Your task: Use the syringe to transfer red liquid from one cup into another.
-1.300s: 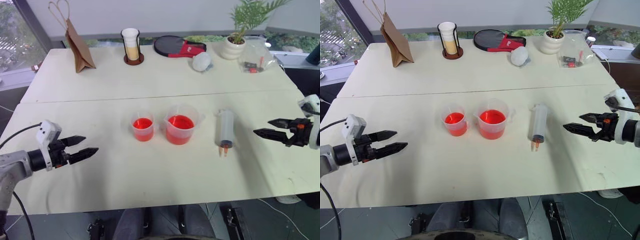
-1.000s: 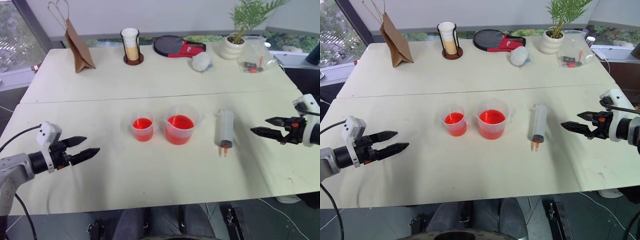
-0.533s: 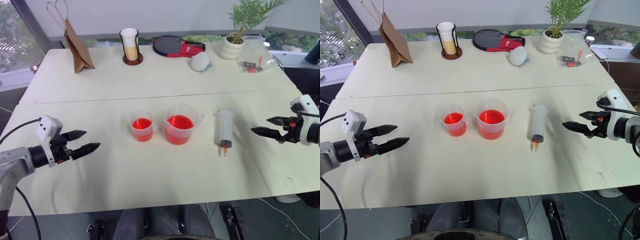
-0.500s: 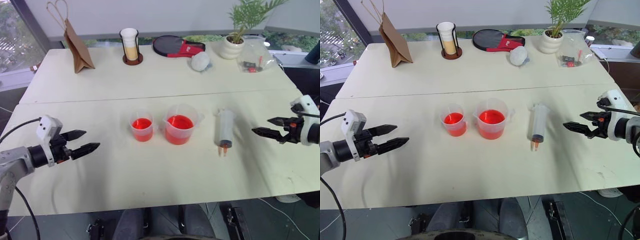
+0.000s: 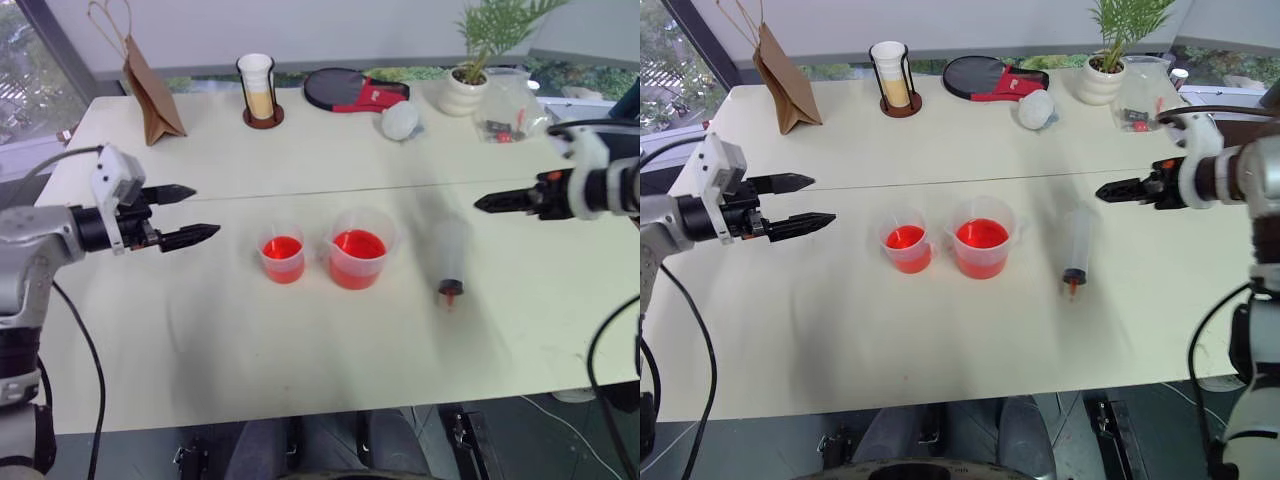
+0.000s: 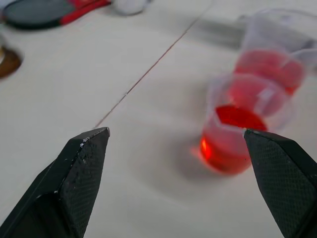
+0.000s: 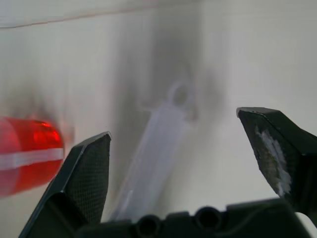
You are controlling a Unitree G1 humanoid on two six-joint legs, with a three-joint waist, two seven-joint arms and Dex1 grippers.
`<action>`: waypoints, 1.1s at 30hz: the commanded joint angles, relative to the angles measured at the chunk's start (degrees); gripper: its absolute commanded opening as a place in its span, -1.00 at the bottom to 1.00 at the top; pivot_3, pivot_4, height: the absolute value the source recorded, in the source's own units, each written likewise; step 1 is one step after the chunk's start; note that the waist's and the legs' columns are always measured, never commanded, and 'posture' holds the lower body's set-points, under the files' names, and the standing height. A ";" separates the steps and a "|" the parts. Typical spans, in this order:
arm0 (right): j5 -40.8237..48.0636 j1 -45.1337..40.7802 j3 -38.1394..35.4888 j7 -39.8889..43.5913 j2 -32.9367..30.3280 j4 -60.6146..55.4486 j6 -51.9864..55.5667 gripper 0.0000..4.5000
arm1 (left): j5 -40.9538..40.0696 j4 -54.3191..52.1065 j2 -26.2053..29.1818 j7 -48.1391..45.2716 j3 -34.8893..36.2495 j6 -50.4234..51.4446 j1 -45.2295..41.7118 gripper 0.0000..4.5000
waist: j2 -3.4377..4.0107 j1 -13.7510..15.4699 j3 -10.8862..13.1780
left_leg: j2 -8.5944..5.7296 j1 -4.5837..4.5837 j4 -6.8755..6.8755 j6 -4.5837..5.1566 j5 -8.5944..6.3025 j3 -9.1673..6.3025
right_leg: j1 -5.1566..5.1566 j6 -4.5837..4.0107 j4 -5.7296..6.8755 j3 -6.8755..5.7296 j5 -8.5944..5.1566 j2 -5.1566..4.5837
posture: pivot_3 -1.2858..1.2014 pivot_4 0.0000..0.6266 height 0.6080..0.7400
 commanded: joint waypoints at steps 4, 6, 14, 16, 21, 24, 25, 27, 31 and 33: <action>-0.88 -7.00 5.08 -2.72 3.83 8.79 8.39 1.00 | -0.57 -4.62 -2.67 -1.27 -3.33 -1.65 -6.67 0.98 | -0.01 0.18 0.00 | -0.03 -0.29 0.15 0.04 0.01 0.04 | -0.16 0.04 -0.02 -0.17 0.02 0.03 | 0.03 -0.52 1.00; -1.31 -8.25 3.56 -5.25 6.44 12.51 9.83 1.00 | -2.43 -7.24 -4.47 -0.39 -3.31 -0.18 -7.93 0.98 | -0.02 0.14 0.00 | -0.04 -0.36 0.27 0.09 0.00 0.05 | -0.13 0.11 0.00 -0.25 0.06 0.11 | 0.03 -0.52 1.00; -4.33 -5.71 4.33 -13.67 13.08 15.00 6.90 0.76 | -8.88 -15.69 -8.70 5.54 -0.30 4.91 -6.14 1.00 | -0.02 -0.01 0.00 | -0.01 -0.46 1.00 0.35 -0.13 0.04 | -0.11 0.17 0.71 -0.26 0.08 0.29 | 0.03 -0.52 1.00; -5.01 -4.90 4.96 -14.73 13.42 14.15 5.97 0.39 | -8.35 -16.16 -8.16 6.11 -0.28 4.93 -4.42 1.00 | -0.02 0.05 0.00 | -0.02 -0.41 1.00 0.35 -0.13 0.04 | -0.07 0.17 0.73 -0.26 0.08 0.29 | 0.03 -0.52 1.00; -3.86 -4.21 3.18 -15.76 14.97 12.82 7.91 -0.40 | -9.40 -14.59 -8.93 6.68 -0.47 5.34 -4.90 1.00 | -0.06 0.11 0.00 | -0.02 -0.42 1.06 0.36 -0.13 0.00 | -0.04 0.18 0.75 -0.26 0.08 0.33 | 0.03 -0.52 1.00; -2.71 -3.59 0.64 -16.43 15.26 11.43 9.87 -0.40 | -8.61 -13.77 -9.32 6.54 -1.71 4.79 -4.62 1.00 | -0.12 0.02 -0.03 | -0.02 -0.40 1.06 0.36 -0.13 0.00 | 0.00 0.18 0.75 -0.26 0.09 0.34 | 0.03 -0.52 1.00; -1.93 -3.90 -0.35 -16.09 15.15 11.14 10.03 -0.40 | -8.44 -13.24 -8.96 6.03 -1.72 4.62 -4.40 1.00 | -0.12 -0.02 -0.03 | -0.02 -0.38 1.05 0.36 -0.13 0.00 | 0.01 0.18 0.75 -0.26 0.09 0.35 | 0.03 -0.52 1.00; -0.09 -6.93 -4.44 -12.36 13.27 8.60 1.40 -0.40 | -7.86 -10.34 -8.12 4.98 -1.61 4.32 -5.49 1.00 | -0.10 -0.18 -0.02 | 0.00 -0.37 1.04 0.36 -0.13 0.00 | 0.01 0.18 0.74 -0.26 0.09 0.37 | 0.03 -0.52 1.00; 2.71 -9.34 -10.63 -5.53 11.07 0.13 -16.36 -0.40 | -5.49 -4.34 -6.96 2.13 -2.54 2.42 -8.28 1.00 | 0.04 -0.16 0.07 | 0.03 -0.37 1.04 0.36 -0.12 0.02 | -0.04 0.21 0.74 -0.27 0.09 0.45 | 0.03 -0.52 1.00; 1.43 -5.99 -11.02 -2.99 9.89 -8.17 -29.26 -0.40 | -3.37 -0.66 -6.81 0.21 -4.02 0.43 -10.42 1.00 | 0.00 0.09 0.04 | 0.11 -0.37 1.02 0.36 -0.13 -0.03 | -0.02 0.23 0.72 -0.27 0.10 0.57 | 0.03 -0.52 1.00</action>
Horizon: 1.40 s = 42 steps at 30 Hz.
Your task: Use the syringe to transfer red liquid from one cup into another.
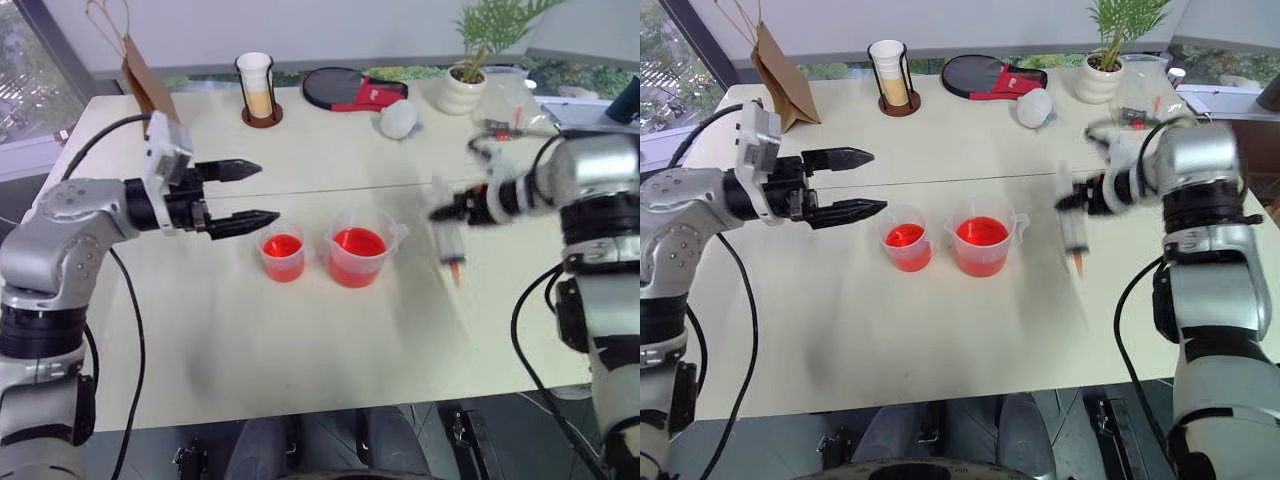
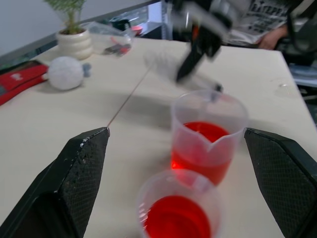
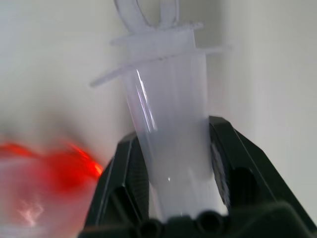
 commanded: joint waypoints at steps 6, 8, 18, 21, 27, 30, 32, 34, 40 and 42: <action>3.30 12.69 -7.94 -2.25 5.43 -31.51 -23.89 -0.40 | 7.01 13.88 -0.58 -7.11 -4.11 -7.91 -10.36 1.00 | -0.28 0.21 -0.10 | 0.05 -0.02 0.07 -0.02 0.01 -0.08 | 0.08 0.09 -0.01 0.03 0.05 0.11 | 0.03 -0.52 1.00; 6.40 17.10 -10.08 -3.87 9.29 -37.82 -25.08 -0.40 | 8.29 15.83 -0.72 -8.67 -5.19 -8.80 -12.18 1.00 | -0.28 0.32 -0.10 | 0.06 -0.03 0.11 -0.03 0.02 -0.05 | 0.08 0.12 0.00 0.07 0.07 0.11 | 0.03 -0.52 1.00; 20.00 29.82 -15.75 -11.05 17.98 -51.25 -18.88 -0.40 | 10.26 18.22 -0.86 -12.16 -6.22 -8.04 -16.30 1.00 | -0.29 0.39 -0.10 | 0.04 -0.03 0.10 -0.02 0.01 -0.18 | 0.11 0.12 0.01 0.08 0.07 0.13 | 0.03 -0.52 1.00; 20.05 31.86 -14.69 -10.84 17.21 -52.42 -20.31 -0.40 | 10.48 18.02 -1.24 -12.21 -6.39 -7.70 -16.72 1.00 | -0.28 0.22 -0.10 | 0.04 -0.03 0.11 0.02 0.00 -0.16 | 0.10 0.12 0.02 0.09 0.07 0.13 | 0.03 -0.52 1.00; 21.05 35.55 -13.37 -9.41 16.81 -52.93 -21.85 -0.40 | 9.94 19.15 -5.50 -12.09 -6.65 -7.85 -20.98 1.00 | -0.30 0.53 -0.10 | 0.09 -0.02 0.11 0.04 -0.02 -0.21 | 0.11 0.12 0.04 0.09 0.07 0.20 | 0.03 -0.52 1.00; 19.98 37.39 -11.52 -8.89 17.39 -52.46 -24.06 -0.40 | 10.55 20.55 -8.45 -13.42 -7.78 -8.81 -24.35 1.00 | -0.30 0.60 -0.10 | 0.05 -0.05 0.17 0.05 -0.02 -0.25 | 0.15 0.12 0.02 0.09 0.07 0.20 | 0.03 -0.52 1.00; 18.93 38.45 -10.18 -8.62 17.83 -51.57 -26.15 -0.40 | 11.71 23.36 -11.20 -13.81 -8.67 -10.75 -27.77 1.00 | -0.30 0.38 -0.10 | 0.04 -0.04 0.18 0.04 -0.01 -0.20 | 0.15 0.13 0.01 0.13 0.07 0.20 | 0.03 -0.52 1.00; 17.26 39.40 -8.72 -8.42 18.19 -50.06 -28.65 -0.40 | 13.44 28.69 -14.39 -13.00 -8.94 -14.73 -31.36 1.00 | -0.30 0.46 -0.10 | 0.04 -0.04 0.19 0.03 -0.01 -0.22 | 0.15 0.13 0.01 0.12 0.07 0.21 | 0.03 -0.52 1.00; 15.60 39.88 -8.00 -9.54 20.51 -47.86 -33.26 -0.40 | 16.49 38.96 -20.13 -14.67 -9.26 -23.64 -34.76 1.00 | -0.30 0.11 -0.10 | 0.09 0.02 0.15 0.00 0.01 -0.19 | 0.14 0.13 0.03 0.12 0.07 0.25 | 0.03 -0.52 1.00; 14.61 40.47 -7.14 -9.70 20.74 -48.09 -34.36 -0.40 | 17.27 41.82 -21.89 -14.39 -9.05 -25.98 -35.69 1.00 | -0.30 0.16 -0.10 | 0.10 0.02 0.13 0.00 0.01 -0.19 | 0.12 0.13 0.02 0.12 0.07 0.26 | 0.03 -0.52 1.00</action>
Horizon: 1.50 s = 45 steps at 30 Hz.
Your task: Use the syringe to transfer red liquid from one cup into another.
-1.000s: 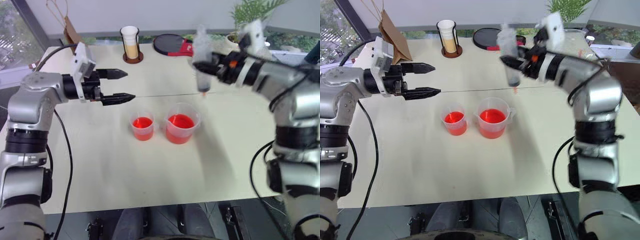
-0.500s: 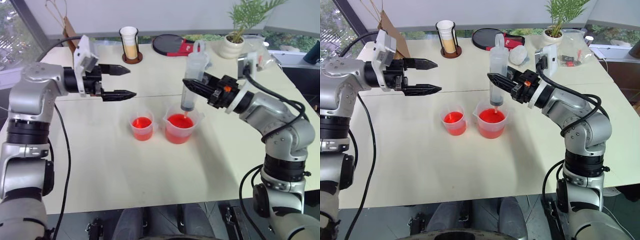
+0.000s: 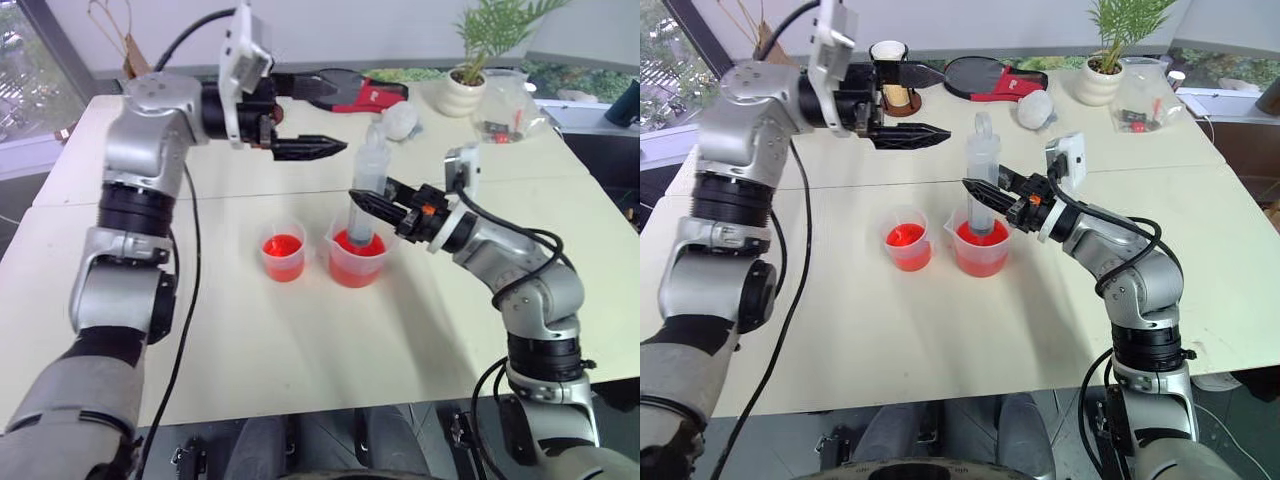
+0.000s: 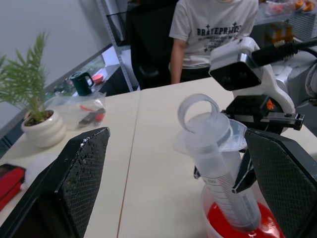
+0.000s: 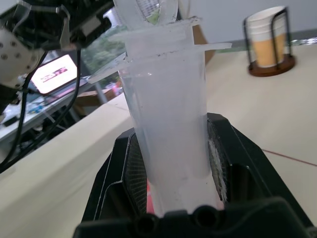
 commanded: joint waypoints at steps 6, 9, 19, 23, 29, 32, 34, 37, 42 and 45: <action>-2.49 1.32 2.42 -0.55 0.92 -2.46 -4.86 -0.40 | 4.65 8.88 -4.31 1.01 0.29 -11.00 -4.15 1.00 | -0.01 0.30 0.00 | -0.02 -0.02 0.01 0.02 -0.01 0.00 | 0.00 0.00 0.00 0.00 0.00 -0.01 | 0.03 -0.52 1.00; -2.58 1.78 2.76 -0.66 1.07 -2.97 -5.08 -0.40 | 5.11 10.71 -5.43 1.34 0.97 -13.01 -4.95 1.00 | -0.01 0.28 0.01 | -0.02 -0.04 0.03 0.03 -0.02 -0.01 | 0.01 0.00 -0.01 0.00 0.00 -0.01 | 0.03 -0.52 1.00; -3.73 2.37 5.08 -0.17 0.85 -3.57 -6.41 -0.40 | 4.94 12.95 -7.50 0.52 1.65 -14.92 -5.88 0.63 | -0.01 0.27 0.01 | -0.01 -0.04 0.03 0.05 -0.03 -0.02 | 0.00 0.00 0.00 0.00 0.00 0.00 | 0.03 -0.52 1.00; -4.27 2.51 5.60 -0.11 0.96 -3.49 -6.91 -0.40 | 4.98 12.54 -8.24 0.02 1.72 -14.90 -5.53 -0.27 | -0.01 0.29 0.01 | -0.03 -0.04 0.04 0.05 -0.03 -0.02 | 0.01 0.00 0.00 0.00 0.00 -0.01 | 0.03 -0.52 1.00; -5.60 3.19 6.44 0.16 0.71 -3.57 -7.79 -0.40 | 4.07 10.54 -7.75 -2.05 2.28 -11.22 -6.37 -0.98 | -0.01 0.10 0.01 | -0.01 -0.03 0.03 0.05 -0.03 -0.03 | 0.00 0.01 0.00 0.00 0.00 0.01 | 0.03 -0.52 1.00; -6.35 3.75 7.07 0.46 0.30 -3.29 -8.59 -0.40 | 2.37 10.21 -7.55 -1.23 4.41 -9.96 -8.89 -0.98 | -0.01 0.19 0.01 | -0.01 -0.03 0.04 0.06 -0.03 -0.03 | 0.00 0.01 0.00 0.00 0.00 0.01 | 0.03 -0.52 1.00; -7.02 4.04 7.67 0.76 0.06 -3.01 -9.23 -0.40 | 1.79 10.27 -7.33 -0.90 5.25 -9.67 -10.29 -0.98 | -0.01 0.29 0.01 | -0.01 -0.04 0.04 0.06 -0.04 -0.03 | 0.00 0.01 0.00 0.00 0.00 0.01 | 0.03 -0.52 1.00; -8.76 4.14 8.80 0.98 -0.46 -2.14 -10.49 -0.40 | 2.18 10.45 -6.82 -1.02 5.22 -10.46 -11.51 -0.98 | -0.01 0.26 0.01 | -0.02 -0.05 0.05 0.06 -0.04 -0.04 | 0.01 0.01 -0.01 0.00 0.00 0.00 | 0.03 -0.52 1.00; -8.72 4.36 9.05 0.98 -0.01 -1.65 -10.84 -0.40 | 2.23 10.26 -6.07 -2.42 4.95 -10.25 -12.63 -0.98 | -0.01 0.10 0.01 | -0.01 -0.03 0.05 0.05 -0.03 -0.03 | 0.01 0.01 0.00 0.00 0.00 0.01 | 0.03 -0.52 1.00; -8.50 4.50 9.00 0.86 0.33 -1.54 -10.90 -0.40 | 2.29 11.13 -5.83 -2.35 5.19 -10.41 -13.33 -0.98 | -0.01 0.17 0.01 | -0.01 -0.03 0.05 0.04 -0.02 -0.04 | 0.01 0.01 0.01 0.00 0.00 0.01 | 0.03 -0.52 1.00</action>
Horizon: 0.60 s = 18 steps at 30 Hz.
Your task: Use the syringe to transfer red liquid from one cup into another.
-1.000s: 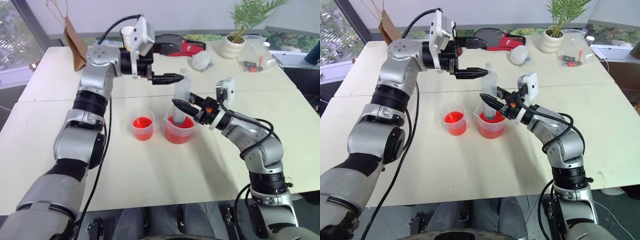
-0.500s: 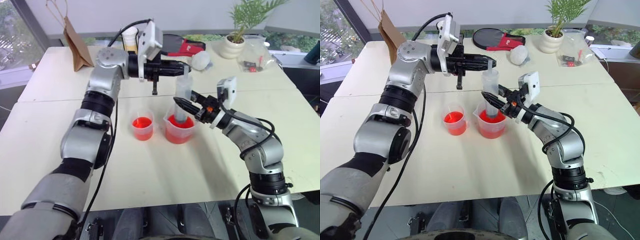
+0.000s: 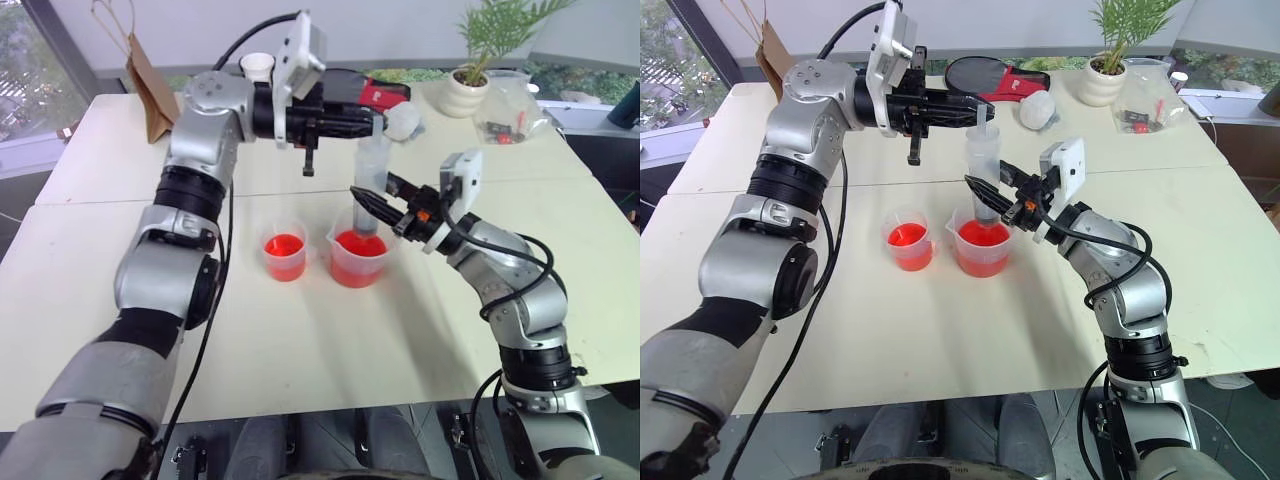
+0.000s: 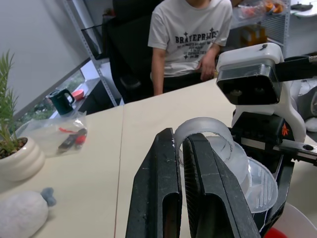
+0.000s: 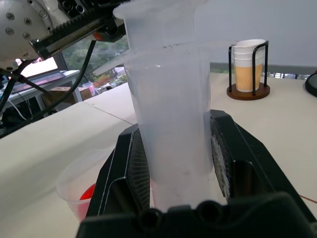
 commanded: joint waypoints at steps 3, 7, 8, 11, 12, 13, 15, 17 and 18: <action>0.09 1.59 3.56 2.39 0.43 -1.13 0.78 -0.40 | -2.33 -0.73 1.85 2.09 4.41 -1.09 -6.20 -0.98 | 0.00 0.16 0.00 | -0.01 -0.01 0.01 0.00 0.00 0.00 | 0.00 0.00 0.00 0.00 0.00 0.00 | 0.03 -0.52 1.00; 0.06 1.62 3.60 2.22 0.82 -1.16 0.78 -0.40 | -2.24 -0.06 1.92 2.04 4.41 -1.34 -6.42 -0.98 | 0.00 0.06 0.00 | -0.01 -0.01 0.01 0.01 0.00 0.00 | 0.00 0.00 0.00 0.00 0.00 0.00 | 0.03 -0.52 1.00; 0.03 1.68 3.59 2.17 0.85 -1.24 0.80 -0.40 | -2.22 -0.04 1.96 2.03 4.38 -1.25 -6.44 -0.98 | 0.00 0.03 0.00 | -0.01 -0.01 0.01 0.00 0.00 0.00 | 0.00 0.00 0.00 0.00 0.00 0.00 | 0.03 -0.52 1.00; 0.04 1.98 3.50 2.01 0.92 -1.57 0.94 -0.40 | -2.34 -0.32 2.07 1.76 4.30 -0.72 -6.30 -0.98 | 0.00 0.04 0.00 | 0.00 -0.01 0.01 0.00 0.00 0.00 | 0.00 0.00 0.00 0.00 0.00 0.00 | 0.03 -0.52 1.00; 0.05 2.01 3.45 2.00 0.94 -1.61 0.97 -0.40 | -2.44 -0.32 2.07 1.76 4.36 -0.48 -6.28 -0.98 | 0.00 0.05 0.00 | 0.00 -0.01 0.01 0.00 0.00 0.00 | 0.00 0.00 0.00 0.00 0.00 0.00 | 0.03 -0.52 1.00; 0.05 2.00 3.40 2.00 0.96 -1.60 0.99 -0.40 | -2.60 -0.24 2.08 1.62 4.41 -0.05 -6.27 -0.98 | 0.00 0.06 0.00 | 0.00 -0.01 0.01 0.00 0.00 0.00 | 0.00 0.00 0.00 0.00 0.00 0.00 | 0.03 -0.52 1.00; 0.04 1.76 3.19 1.93 1.01 -1.50 1.00 -0.40 | -2.69 -0.12 2.26 1.19 4.40 0.39 -6.13 -0.69 | 0.00 0.01 0.00 | 0.00 -0.01 0.01 0.00 0.00 0.00 | 0.00 0.00 0.00 0.00 0.00 0.00 | 0.03 -0.52 1.00; 0.23 1.34 2.67 1.74 0.99 -1.36 0.98 -0.40 | -2.65 -0.28 2.41 1.35 4.55 0.81 -5.86 -0.35 | 0.00 -0.05 0.00 | 0.00 -0.01 0.01 0.00 0.00 0.00 | 0.00 0.00 0.00 0.00 0.00 0.00 | 0.03 -0.52 1.00; 0.37 0.95 2.42 1.54 1.06 -1.23 1.08 -0.40 | -2.70 -0.29 2.56 1.66 4.82 1.10 -5.75 -0.16 | 0.00 -0.06 0.00 | 0.00 -0.01 0.01 0.00 0.00 0.00 | 0.00 0.00 0.00 0.00 0.00 0.00 | 0.03 -0.52 1.00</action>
